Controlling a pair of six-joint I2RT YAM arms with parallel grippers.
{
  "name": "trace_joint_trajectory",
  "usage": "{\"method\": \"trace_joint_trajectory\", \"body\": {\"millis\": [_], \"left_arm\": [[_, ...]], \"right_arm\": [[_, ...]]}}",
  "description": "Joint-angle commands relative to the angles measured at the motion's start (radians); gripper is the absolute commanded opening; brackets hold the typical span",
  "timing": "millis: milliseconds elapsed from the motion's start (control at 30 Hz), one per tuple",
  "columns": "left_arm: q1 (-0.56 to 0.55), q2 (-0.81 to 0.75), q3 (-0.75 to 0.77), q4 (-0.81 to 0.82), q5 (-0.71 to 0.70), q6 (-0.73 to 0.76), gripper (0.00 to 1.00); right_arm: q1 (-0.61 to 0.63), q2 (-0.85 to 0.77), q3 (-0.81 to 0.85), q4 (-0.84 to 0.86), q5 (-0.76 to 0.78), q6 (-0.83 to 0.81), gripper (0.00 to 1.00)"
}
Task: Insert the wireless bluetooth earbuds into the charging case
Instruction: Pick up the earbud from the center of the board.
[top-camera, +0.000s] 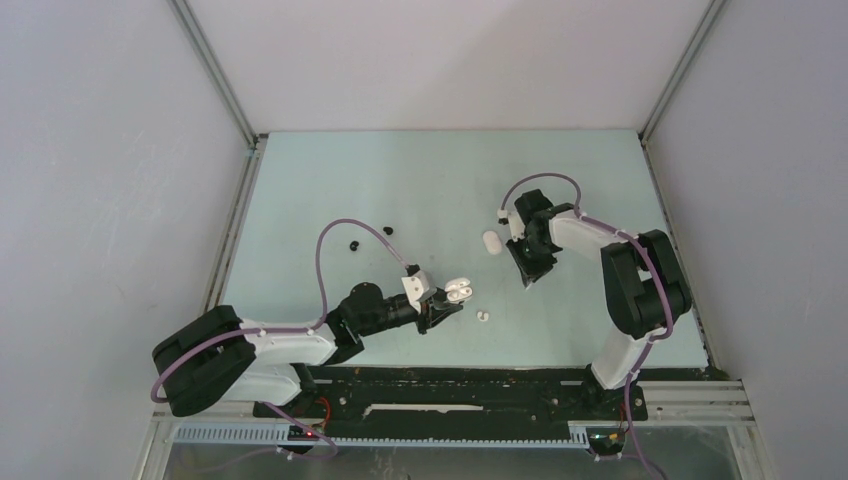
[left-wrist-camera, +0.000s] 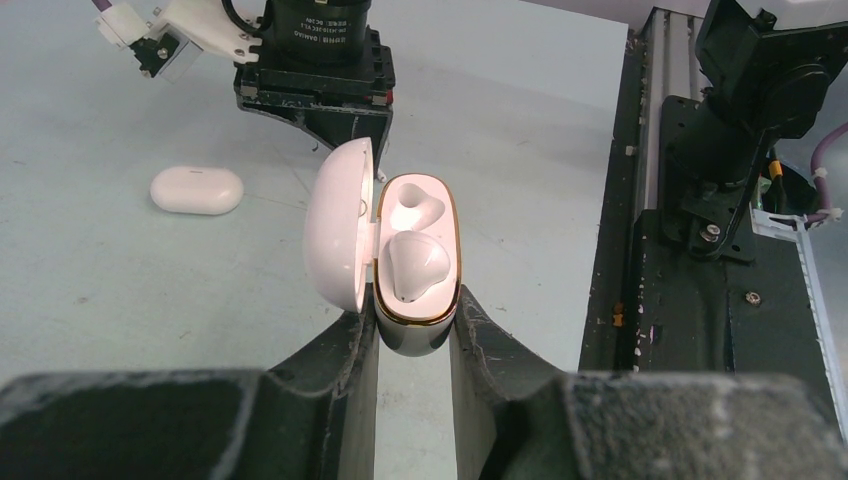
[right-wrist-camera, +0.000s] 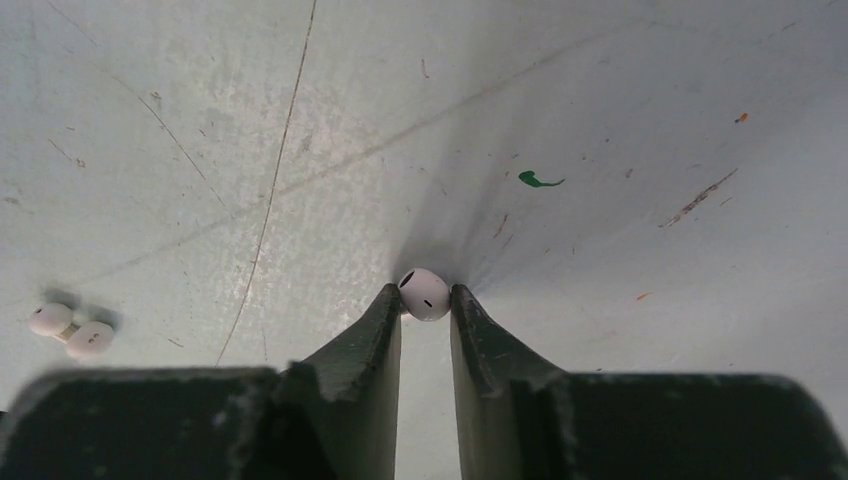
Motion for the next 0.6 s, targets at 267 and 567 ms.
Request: {"method": "trace_joint_trajectory", "body": {"millis": [267,567], "left_arm": [[0.004,-0.002,0.037,0.023,0.016,0.021,0.01],[0.004,0.061,0.065,0.04,0.026,-0.008,0.01]], "right_arm": [[0.021,-0.138,0.023,-0.026,-0.009,-0.054,0.05],[0.012,-0.355,0.085,-0.153,-0.073,-0.33,0.0]]}}
